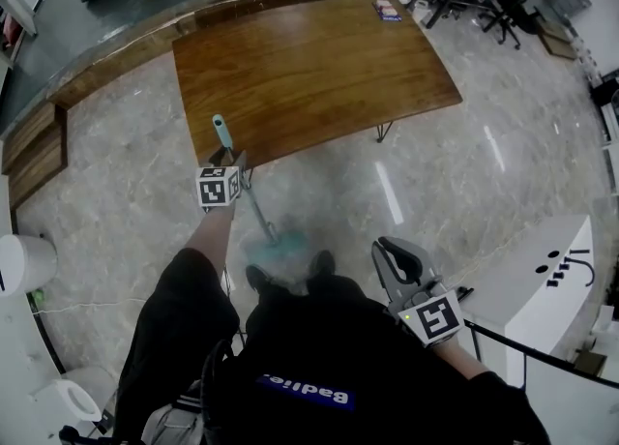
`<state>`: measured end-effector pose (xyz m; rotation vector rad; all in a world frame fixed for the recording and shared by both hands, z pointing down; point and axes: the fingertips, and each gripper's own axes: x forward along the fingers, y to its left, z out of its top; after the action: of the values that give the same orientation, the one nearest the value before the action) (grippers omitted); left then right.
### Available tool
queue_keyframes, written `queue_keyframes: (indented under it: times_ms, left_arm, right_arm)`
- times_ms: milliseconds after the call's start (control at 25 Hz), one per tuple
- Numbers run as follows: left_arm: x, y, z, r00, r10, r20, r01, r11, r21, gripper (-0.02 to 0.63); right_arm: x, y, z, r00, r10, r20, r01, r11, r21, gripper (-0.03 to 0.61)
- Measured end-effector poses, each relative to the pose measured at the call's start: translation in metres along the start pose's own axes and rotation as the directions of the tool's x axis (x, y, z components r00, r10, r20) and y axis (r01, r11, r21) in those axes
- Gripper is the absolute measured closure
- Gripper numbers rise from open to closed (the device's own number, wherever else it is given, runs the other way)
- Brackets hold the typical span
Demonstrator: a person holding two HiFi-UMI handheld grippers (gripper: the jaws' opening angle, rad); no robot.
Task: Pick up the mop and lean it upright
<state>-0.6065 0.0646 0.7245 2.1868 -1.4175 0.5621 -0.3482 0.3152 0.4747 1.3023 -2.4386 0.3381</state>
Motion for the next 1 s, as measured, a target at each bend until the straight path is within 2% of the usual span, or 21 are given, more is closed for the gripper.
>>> queue_keyframes:
  times_ms: [280, 360, 440, 600, 1000]
  left_arm:
    - [0.008, 0.002, -0.009, 1.0, -0.014, -0.018, 0.014, 1.0, -0.022, 0.414]
    - [0.008, 0.0, -0.009, 1.0, -0.016, -0.017, 0.016, 1.0, -0.023, 0.444]
    - [0.008, -0.002, -0.008, 1.0, -0.013, -0.018, 0.013, 1.0, -0.017, 0.502]
    - [0.003, -0.006, -0.009, 0.999, 0.005, -0.033, -0.005, 1.0, 0.0, 0.503]
    - [-0.024, -0.027, -0.017, 0.999, -0.014, -0.042, 0.015, 1.0, 0.022, 0.502]
  right_arm:
    - [-0.001, -0.003, -0.008, 1.0, 0.007, -0.016, -0.006, 1.0, 0.003, 0.538]
    - [-0.003, -0.005, -0.01, 1.0, 0.004, -0.019, -0.004, 1.0, 0.006, 0.538]
    - [-0.005, -0.007, -0.01, 1.0, 0.007, -0.016, -0.006, 1.0, 0.007, 0.54]
    - [-0.006, -0.007, -0.008, 1.0, 0.021, -0.006, -0.021, 1.0, 0.008, 0.543]
    - [-0.009, 0.0, 0.001, 0.997, 0.067, 0.031, -0.067, 0.998, -0.012, 0.549]
